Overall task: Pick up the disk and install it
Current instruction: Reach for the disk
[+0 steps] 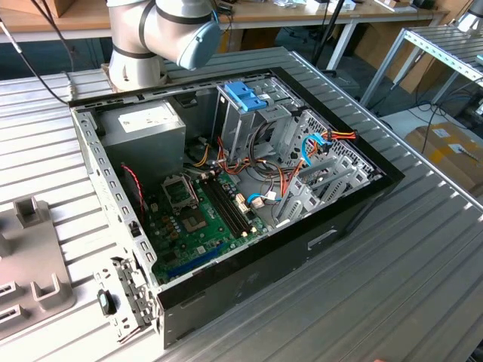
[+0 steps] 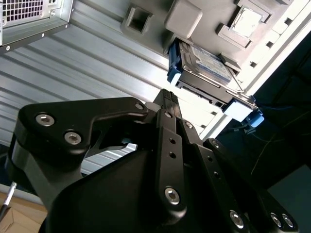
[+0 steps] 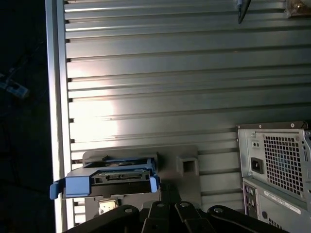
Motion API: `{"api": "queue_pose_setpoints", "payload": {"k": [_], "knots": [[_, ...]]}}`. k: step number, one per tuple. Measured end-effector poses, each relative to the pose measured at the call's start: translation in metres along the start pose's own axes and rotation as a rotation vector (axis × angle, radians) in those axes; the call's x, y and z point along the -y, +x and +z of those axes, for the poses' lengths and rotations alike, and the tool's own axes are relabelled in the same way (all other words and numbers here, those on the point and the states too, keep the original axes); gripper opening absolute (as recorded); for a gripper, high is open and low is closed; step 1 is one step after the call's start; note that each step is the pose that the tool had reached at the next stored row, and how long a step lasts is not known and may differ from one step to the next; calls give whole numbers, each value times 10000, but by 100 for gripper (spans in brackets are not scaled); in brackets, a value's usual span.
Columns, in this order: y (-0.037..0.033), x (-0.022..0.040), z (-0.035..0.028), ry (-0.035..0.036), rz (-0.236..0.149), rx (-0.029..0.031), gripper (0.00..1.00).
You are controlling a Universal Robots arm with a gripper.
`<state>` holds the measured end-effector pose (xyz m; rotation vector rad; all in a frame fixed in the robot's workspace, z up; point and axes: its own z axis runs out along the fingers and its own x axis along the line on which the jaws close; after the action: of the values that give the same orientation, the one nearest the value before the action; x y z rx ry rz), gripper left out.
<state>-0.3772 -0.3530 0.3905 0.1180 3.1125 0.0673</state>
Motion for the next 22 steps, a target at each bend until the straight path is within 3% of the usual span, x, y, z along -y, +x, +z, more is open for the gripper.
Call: {"api": "queue_pose_setpoints", "payload": {"k": [5,17,22], "knots": [[33,3,-1,0,-1,0,11],[38,3,-1,0,0,0,11],[78,6,-2,0,0,0,11]]}}
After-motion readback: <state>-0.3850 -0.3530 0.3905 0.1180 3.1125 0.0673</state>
